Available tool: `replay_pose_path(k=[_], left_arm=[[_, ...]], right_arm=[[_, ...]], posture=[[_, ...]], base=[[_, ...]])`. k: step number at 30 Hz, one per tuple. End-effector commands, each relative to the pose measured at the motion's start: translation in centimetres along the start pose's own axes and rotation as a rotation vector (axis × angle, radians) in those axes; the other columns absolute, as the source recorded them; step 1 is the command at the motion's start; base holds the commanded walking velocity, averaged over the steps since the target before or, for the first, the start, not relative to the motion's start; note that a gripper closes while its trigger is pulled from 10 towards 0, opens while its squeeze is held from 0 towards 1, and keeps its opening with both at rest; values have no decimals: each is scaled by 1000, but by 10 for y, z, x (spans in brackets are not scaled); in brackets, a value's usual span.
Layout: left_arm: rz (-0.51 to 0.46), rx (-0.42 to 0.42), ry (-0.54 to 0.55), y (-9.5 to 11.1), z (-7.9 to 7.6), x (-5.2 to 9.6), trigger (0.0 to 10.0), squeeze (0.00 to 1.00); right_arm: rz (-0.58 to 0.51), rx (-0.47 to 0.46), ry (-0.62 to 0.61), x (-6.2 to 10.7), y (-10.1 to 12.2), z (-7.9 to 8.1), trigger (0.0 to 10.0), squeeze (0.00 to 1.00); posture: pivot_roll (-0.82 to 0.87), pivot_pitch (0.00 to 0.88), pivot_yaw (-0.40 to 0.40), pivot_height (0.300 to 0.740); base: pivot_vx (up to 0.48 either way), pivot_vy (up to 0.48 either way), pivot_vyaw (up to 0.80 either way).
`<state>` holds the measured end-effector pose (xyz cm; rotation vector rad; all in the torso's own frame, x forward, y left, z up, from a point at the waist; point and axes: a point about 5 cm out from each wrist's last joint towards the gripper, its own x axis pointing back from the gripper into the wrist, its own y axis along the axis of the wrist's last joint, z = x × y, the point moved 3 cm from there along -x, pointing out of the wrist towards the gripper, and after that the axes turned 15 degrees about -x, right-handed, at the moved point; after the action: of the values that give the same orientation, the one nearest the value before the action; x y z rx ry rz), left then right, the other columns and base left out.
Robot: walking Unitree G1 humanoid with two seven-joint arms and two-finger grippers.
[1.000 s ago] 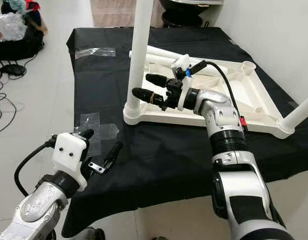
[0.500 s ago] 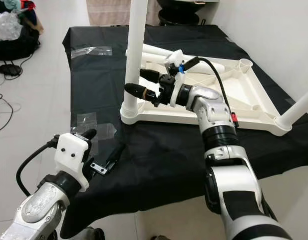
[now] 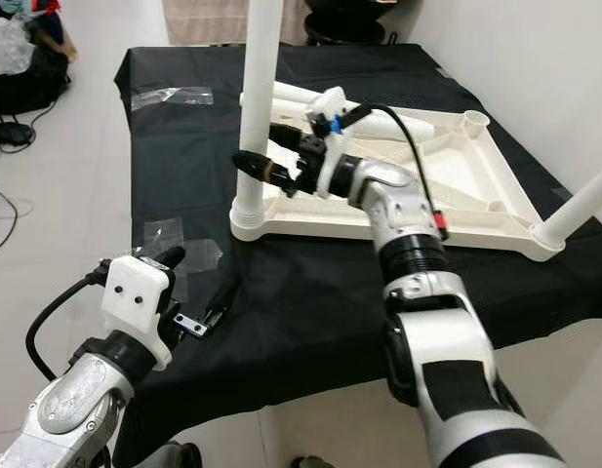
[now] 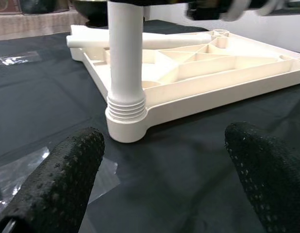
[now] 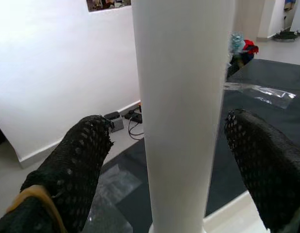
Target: Building children table
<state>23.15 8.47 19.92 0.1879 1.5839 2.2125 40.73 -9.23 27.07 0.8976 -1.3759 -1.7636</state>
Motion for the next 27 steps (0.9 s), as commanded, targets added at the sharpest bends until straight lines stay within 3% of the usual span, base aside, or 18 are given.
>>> replay_pose_path(k=[1, 15, 27], left_arm=[[13, -1, -16, -1, -3, 1, 10000, 0], [16, -5, -11, -1, -2, 2, 10000, 0], [18, -8, -9, -1, -2, 1, 10000, 0]], right_arm=[[10, 20, -13, -2, 0, -1, 10000, 0], [-49, -32, -110, -22, 4, -5, 10000, 0], [-48, -32, -88, -29, 1, 0, 9843, 0]], posture=[[115, 184, -120, 740], [118, 188, -124, 740], [116, 188, -128, 740]], base=[[0, 0, 0], [0, 0, 0], [0, 0, 0]])
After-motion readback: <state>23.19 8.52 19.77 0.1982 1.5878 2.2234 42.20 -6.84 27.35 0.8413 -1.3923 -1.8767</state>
